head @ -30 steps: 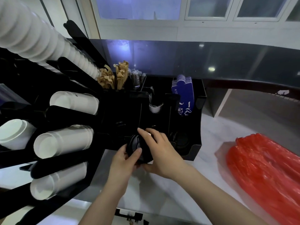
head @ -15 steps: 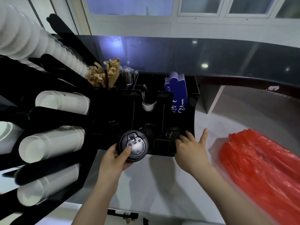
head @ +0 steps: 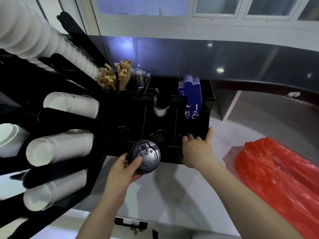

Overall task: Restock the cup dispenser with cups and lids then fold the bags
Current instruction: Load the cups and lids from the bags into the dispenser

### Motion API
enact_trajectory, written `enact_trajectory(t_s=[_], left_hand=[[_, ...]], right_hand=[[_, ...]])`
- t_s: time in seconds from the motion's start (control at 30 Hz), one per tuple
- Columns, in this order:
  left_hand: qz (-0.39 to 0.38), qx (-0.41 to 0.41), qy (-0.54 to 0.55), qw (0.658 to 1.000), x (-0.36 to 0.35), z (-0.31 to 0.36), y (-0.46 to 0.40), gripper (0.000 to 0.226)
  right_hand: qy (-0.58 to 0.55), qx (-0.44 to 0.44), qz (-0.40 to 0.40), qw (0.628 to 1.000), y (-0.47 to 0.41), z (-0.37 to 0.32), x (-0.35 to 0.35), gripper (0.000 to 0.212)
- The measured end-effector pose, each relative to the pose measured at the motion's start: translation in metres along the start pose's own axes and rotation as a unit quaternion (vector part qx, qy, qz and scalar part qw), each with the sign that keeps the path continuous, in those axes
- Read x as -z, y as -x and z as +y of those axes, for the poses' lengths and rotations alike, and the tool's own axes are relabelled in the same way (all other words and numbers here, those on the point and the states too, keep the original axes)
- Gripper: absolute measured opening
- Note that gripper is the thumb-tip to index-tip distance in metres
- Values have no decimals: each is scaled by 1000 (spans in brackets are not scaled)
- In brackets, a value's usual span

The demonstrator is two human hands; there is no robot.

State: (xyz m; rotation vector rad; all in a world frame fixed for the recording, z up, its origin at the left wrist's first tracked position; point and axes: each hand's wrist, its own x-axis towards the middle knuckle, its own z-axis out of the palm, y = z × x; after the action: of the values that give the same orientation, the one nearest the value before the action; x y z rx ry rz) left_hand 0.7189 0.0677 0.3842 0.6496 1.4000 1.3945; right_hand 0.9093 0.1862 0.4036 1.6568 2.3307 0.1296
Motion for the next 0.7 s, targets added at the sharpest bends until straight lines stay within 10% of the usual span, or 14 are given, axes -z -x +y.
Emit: enact_trajectory(t_s=[0.17,0.33,0.43,0.7], left_hand=[[-3,-1,2,1000,5,2,1,26],[15,1,31,999,12,3,1,28],[25,-3,40,999,13,6,2,25],[43,-10,22,999,28,10,7,22]], right_hand=[[-53,2,-14,999,7,7,11,52],[-190,61,238,951,15,-8,31,38],[-252,152,157,943,-4,-24,42,47],[11,198,19,980,-55,-52,41,91]])
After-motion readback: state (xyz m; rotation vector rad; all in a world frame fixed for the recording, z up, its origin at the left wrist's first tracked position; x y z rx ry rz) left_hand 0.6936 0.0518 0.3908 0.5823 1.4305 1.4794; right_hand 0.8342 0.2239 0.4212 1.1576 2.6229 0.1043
